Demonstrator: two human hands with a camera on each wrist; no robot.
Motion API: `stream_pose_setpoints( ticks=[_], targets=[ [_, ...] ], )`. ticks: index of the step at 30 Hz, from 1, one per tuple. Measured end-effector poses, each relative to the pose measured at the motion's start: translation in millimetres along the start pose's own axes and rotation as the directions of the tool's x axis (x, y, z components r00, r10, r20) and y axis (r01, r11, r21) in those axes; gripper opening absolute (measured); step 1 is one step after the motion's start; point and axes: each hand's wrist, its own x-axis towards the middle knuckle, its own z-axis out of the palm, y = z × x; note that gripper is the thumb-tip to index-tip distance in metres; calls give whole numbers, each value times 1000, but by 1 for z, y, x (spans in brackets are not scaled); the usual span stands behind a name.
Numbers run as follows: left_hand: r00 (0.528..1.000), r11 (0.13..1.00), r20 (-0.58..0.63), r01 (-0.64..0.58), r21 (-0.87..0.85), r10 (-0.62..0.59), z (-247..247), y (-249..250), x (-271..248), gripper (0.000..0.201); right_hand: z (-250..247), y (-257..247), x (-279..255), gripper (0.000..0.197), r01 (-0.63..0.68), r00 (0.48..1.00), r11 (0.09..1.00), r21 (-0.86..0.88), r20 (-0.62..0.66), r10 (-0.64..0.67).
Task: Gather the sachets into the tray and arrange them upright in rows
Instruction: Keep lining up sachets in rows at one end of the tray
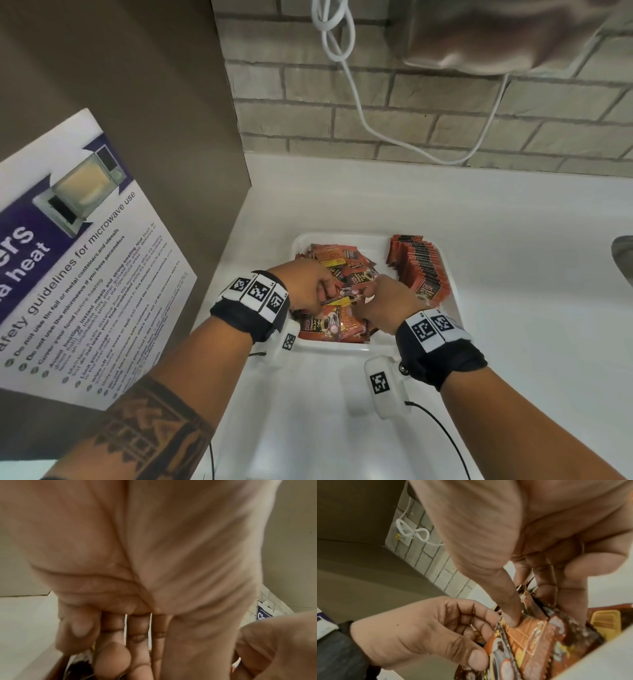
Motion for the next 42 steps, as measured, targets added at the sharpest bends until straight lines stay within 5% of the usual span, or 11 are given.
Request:
stream_pose_setpoints(
  ticks=[6, 13, 25, 32, 42],
  targets=[
    [1000, 1000, -1, -5, 4, 5, -1, -2, -1, 51, 9, 3, 6, 85, -75, 997, 986, 150, -24, 79],
    [1000, 1000, -11, -5, -23, 4, -2, 2, -3, 54, 8, 0, -5, 42, 54, 996, 988, 144, 66, -64],
    [999, 995, -46, -13, -101, 8, -13, 0, -5, 52, 11, 11, 3, 35, 142, 988, 971, 193, 33, -151],
    [989, 996, -149, -20, -89, 7, -19, -1, 0, 9, 12, 20, 5, 36, 173, 983, 962, 212, 29, -183],
    [979, 998, -201, -45, -53, 33, -13, 19, 11, 11, -9, 58, 2, 14, 149, 985, 943, 297, 45, -169]
  ],
)
